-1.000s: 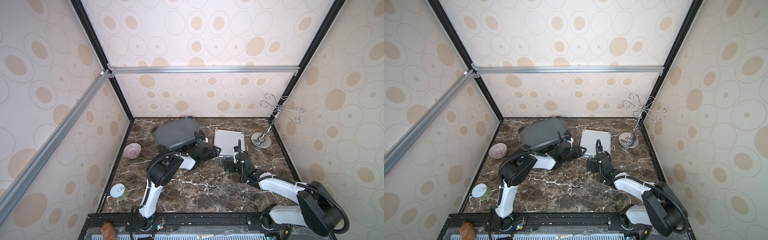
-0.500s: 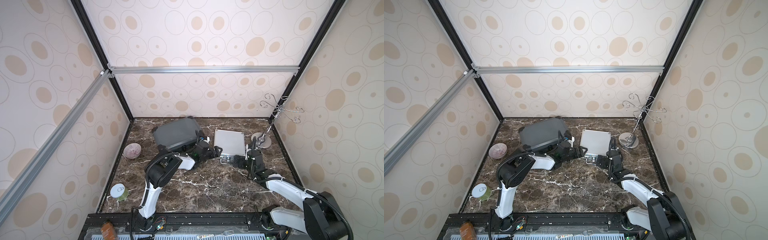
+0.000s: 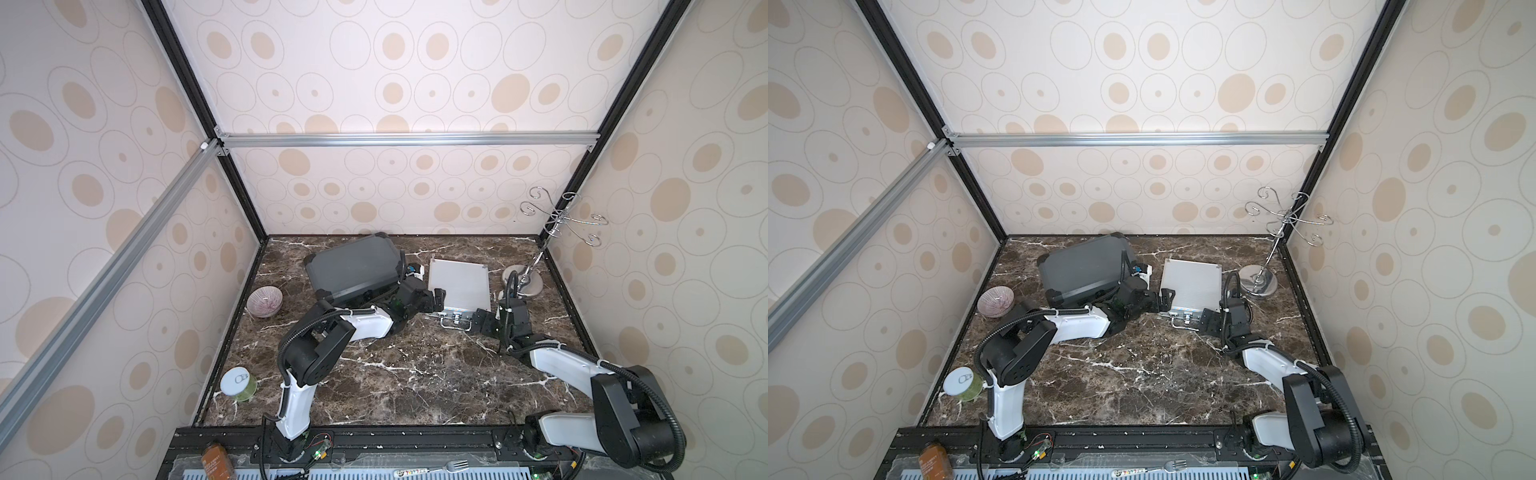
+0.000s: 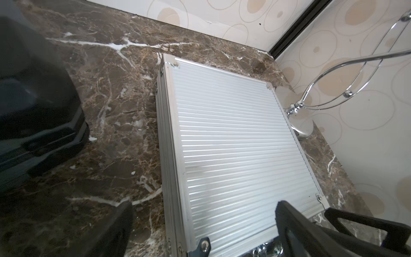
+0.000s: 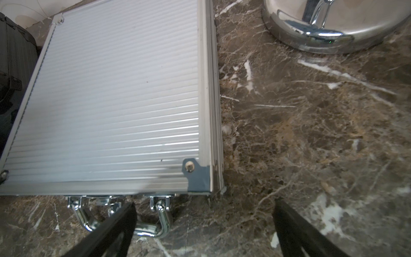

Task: Open the poker set cases
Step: Open the fastener on the poker set case, then adjust the poker set case at the center of the board.

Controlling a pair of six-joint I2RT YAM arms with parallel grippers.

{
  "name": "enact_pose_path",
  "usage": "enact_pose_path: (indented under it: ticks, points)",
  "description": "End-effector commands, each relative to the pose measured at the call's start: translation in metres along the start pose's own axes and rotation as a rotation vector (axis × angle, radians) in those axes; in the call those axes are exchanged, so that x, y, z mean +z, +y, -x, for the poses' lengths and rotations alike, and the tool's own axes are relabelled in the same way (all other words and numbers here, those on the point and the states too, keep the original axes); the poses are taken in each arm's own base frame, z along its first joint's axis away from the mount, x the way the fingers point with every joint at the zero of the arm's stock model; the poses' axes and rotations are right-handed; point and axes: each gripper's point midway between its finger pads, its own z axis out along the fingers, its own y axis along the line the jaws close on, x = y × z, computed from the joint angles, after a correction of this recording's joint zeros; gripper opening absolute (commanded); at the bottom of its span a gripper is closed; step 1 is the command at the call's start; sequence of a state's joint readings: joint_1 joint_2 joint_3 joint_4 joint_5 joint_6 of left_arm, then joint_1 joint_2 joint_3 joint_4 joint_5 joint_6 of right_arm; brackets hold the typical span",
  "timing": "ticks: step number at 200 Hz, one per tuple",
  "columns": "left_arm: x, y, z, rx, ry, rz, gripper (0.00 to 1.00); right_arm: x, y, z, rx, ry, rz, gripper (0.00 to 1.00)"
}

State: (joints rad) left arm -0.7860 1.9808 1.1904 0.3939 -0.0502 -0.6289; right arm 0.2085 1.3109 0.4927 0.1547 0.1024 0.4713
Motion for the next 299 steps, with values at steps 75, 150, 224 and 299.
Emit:
enact_pose_path:
  ticks: [75, 150, 224, 299]
  points:
    - [0.001, -0.001, 0.0, 0.207, 0.013, 0.124, 1.0, 0.018, 0.007, 0.012, 0.175, 0.069, 0.093, 1.0]
    - [0.022, -0.009, -0.018, 0.173, 0.087, 0.061, 1.0, 0.016, 0.012, 0.022, 0.207, 0.046, 0.125, 0.96]
    - [0.03, -0.011, -0.007, 0.1, 0.074, -0.008, 1.0, 0.013, 0.016, 0.036, 0.19, 0.012, 0.16, 0.99]
    - [0.052, -0.021, -0.02, 0.101, 0.143, -0.084, 0.93, 0.039, 0.038, 0.034, 0.15, 0.129, 0.259, 0.86]
